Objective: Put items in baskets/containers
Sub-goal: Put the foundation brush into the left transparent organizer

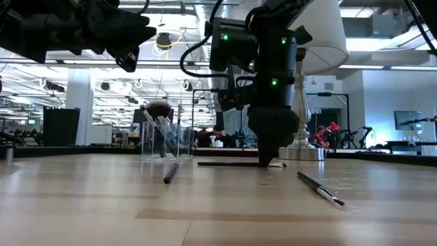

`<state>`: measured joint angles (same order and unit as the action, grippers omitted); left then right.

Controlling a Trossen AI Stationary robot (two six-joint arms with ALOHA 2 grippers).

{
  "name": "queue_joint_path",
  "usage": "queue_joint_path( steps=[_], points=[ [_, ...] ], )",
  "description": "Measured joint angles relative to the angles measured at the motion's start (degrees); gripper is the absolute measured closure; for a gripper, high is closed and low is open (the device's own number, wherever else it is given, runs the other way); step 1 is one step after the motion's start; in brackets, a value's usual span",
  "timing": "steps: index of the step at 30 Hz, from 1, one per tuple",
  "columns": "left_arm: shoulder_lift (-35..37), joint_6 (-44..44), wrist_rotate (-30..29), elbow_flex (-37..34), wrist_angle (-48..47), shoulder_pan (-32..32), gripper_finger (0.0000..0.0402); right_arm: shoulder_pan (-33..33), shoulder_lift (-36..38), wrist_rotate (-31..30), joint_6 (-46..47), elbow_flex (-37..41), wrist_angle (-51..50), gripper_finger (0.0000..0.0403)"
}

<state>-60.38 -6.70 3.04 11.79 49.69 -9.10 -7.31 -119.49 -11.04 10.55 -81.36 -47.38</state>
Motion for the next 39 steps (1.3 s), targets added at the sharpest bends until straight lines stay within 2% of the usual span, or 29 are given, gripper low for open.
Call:
queue_joint_path(
  steps=[5, 14, 17, 22, 25, 29, 34, 37, 39],
  points=[
    [0.0, 0.0, 0.0, 0.0, -0.2, -0.2, 0.0306, -1.0, 0.6, 1.6, 0.0, 0.0, 0.4, 0.0321],
    [0.0, 0.0, 0.0, 0.0, -0.4, -0.2, 0.0306, -2.7, 1.1, 0.4, 0.1, 0.0, -0.1, 0.0321],
    [0.0, 0.0, 0.0, 0.0, -0.4, -0.2, 0.0306, -2.3, 0.5, 3.1, 1.8, 0.0, 0.5, 0.0321],
    [-0.1, -3.2, 0.8, 0.0, -0.5, -0.4, 0.0306, -1.5, 0.8, 4.0, 3.6, 3.9, 4.2, 0.0321],
    [-1.8, -4.3, 4.3, 0.0, -0.9, -1.7, 0.0306, -1.4, 0.8, 4.2, 3.2, 3.7, 4.3, 0.0321],
    [-5.6, -4.3, 4.0, 0.0, -0.9, -3.9, 0.0306, -1.8, 0.4, 4.1, 1.5, 0.4, 2.1, 0.0321],
    [-10.8, -4.3, 1.5, 0.1, 0.3, -4.4, 0.0306, -3.4, 0.1, 1.3, -2.0, -6.8, -3.1, 0.0321],
    [-12.5, -4.3, -0.2, 0.2, 0.6, -4.4, 0.0306, -4.5, 0.9, -3.6, -2.1, -10.7, -9.6, 0.0321],
    [-12.8, -4.3, -0.5, 0.2, 0.6, -4.4, 0.0306, -5.4, 2.9, -9.1, -2.0, -12.0, -13.8, 0.0321]
  ],
)
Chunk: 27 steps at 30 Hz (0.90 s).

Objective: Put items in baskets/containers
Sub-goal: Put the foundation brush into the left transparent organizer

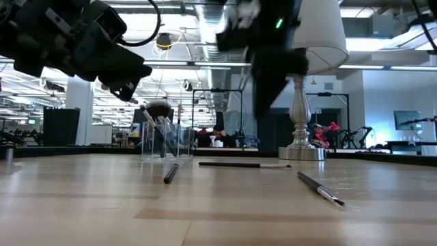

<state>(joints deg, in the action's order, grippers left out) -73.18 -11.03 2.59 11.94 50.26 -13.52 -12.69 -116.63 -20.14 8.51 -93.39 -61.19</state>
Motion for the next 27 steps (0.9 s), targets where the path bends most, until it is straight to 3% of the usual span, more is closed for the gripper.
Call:
queue_joint_path(
  steps=[3, 5, 9, 13, 16, 19, 24, 27],
  points=[
    [0.3, 0.0, 0.0, 0.0, 0.4, 0.0, 0.0306, -1.6, 6.2, -10.2, 3.0, 1.4, -3.3, 0.0321],
    [0.6, 0.0, 0.0, 0.0, 1.2, 0.0, 0.0306, -2.2, 11.5, -13.7, 5.2, 6.1, 1.1, 0.0321],
    [1.2, 0.0, 0.0, 0.2, 1.7, 0.0, 0.0306, -2.9, 23.3, -7.9, -0.4, 27.3, 32.4, 0.0321],
    [1.4, 0.1, 0.0, 0.2, 2.7, 0.1, 0.0306, -0.9, 29.0, -2.6, -2.0, 49.6, 63.3, 0.0321],
    [1.5, 0.1, 0.0, 0.2, 2.9, 0.2, 0.0306, 1.7, 29.1, 1.0, 2.3, 60.1, 82.4, 0.0321],
    [1.5, 0.2, 0.0, 0.2, 3.2, 0.2, 0.0306, 3.5, 26.0, 2.7, 5.0, 65.3, 93.2, 0.032],
    [1.6, 0.2, 0.0, 0.2, 4.4, 0.2, 0.0306, 5.2, 17.9, 8.1, 5.0, 65.8, 99.2, 0.0301],
    [1.5, 0.2, 0.0, 0.4, 4.5, 0.2, 0.0306, 5.2, 12.0, 8.0, 3.3, 65.1, 104.3, 0.0277]
  ],
)
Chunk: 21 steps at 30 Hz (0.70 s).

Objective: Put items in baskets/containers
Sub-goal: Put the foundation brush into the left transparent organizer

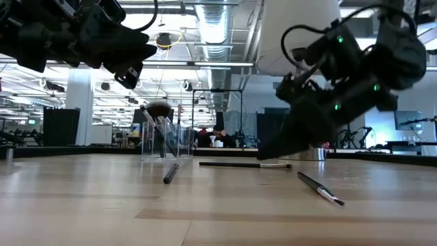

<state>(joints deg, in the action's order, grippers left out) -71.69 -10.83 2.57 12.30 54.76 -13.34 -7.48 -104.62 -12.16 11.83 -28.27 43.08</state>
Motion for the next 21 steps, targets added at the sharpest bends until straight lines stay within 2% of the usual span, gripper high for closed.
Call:
queue_joint_path(
  steps=[5, 10, 14, 18, 21],
  points=[
    [0.0, 0.0, 0.0, 0.1, 0.2, 0.0, 0.0306, -0.2, -10.0, -2.4, -2.9, -0.1, 13.8, 0.0245],
    [0.0, 0.4, 0.0, 0.1, 0.3, 0.0, 0.0306, -1.3, -19.5, -6.2, -1.5, -0.4, 25.8, 0.0244],
    [0.0, 1.5, -0.3, 0.1, 0.8, 0.2, 0.0306, -2.7, -23.2, -8.0, -3.9, -0.4, 32.4, 0.0273],
    [0.0, -0.2, -1.5, 0.1, 0.7, 0.9, 0.0306, -2.0, -22.3, -7.4, -3.5, -0.4, 30.5, 0.0315],
    [0.0, 0.3, -1.5, 0.1, 0.0, 2.0, 0.0306, -0.7, -21.5, -4.6, -3.4, -0.1, 29.9, 0.0346]
  ],
)
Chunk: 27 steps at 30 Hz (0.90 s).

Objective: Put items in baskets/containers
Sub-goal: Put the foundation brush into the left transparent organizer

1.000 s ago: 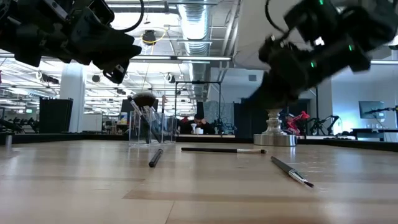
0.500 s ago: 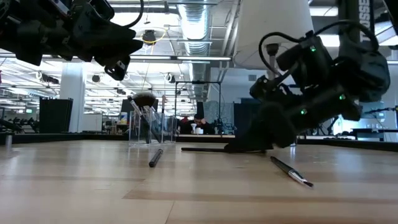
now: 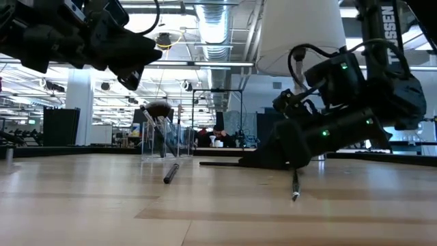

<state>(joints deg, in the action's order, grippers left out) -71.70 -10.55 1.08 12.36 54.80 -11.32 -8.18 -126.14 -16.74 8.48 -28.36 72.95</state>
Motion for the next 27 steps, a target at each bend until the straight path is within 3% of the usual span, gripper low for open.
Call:
queue_joint_path(
  steps=[5, 10, 14, 20, 27],
  points=[
    [0.0, 0.0, -0.1, 0.0, 0.0, 1.8, 0.0306, 2.3, 3.0, 5.9, 2.0, 0.1, -4.7, 0.0392],
    [0.0, -0.9, 1.6, 0.0, -0.5, 1.9, 0.0306, 2.8, 9.8, 7.3, 1.4, -0.1, -14.8, 0.0385],
    [0.0, -1.7, 1.9, 0.0, -3.5, 1.2, 0.0306, 1.7, 18.1, 7.6, -0.1, -2.9, -31.3, 0.0396],
    [-0.3, 4.0, -2.3, 1.8, -10.0, -0.5, 0.0306, -2.1, 23.1, 7.3, 0.8, -17.1, -60.8, 0.0389],
    [-5.5, 5.1, -1.0, 4.3, -10.4, -0.6, 0.0306, -3.9, 18.9, 6.7, -0.7, -34.7, -76.1, 0.0396]
  ],
)
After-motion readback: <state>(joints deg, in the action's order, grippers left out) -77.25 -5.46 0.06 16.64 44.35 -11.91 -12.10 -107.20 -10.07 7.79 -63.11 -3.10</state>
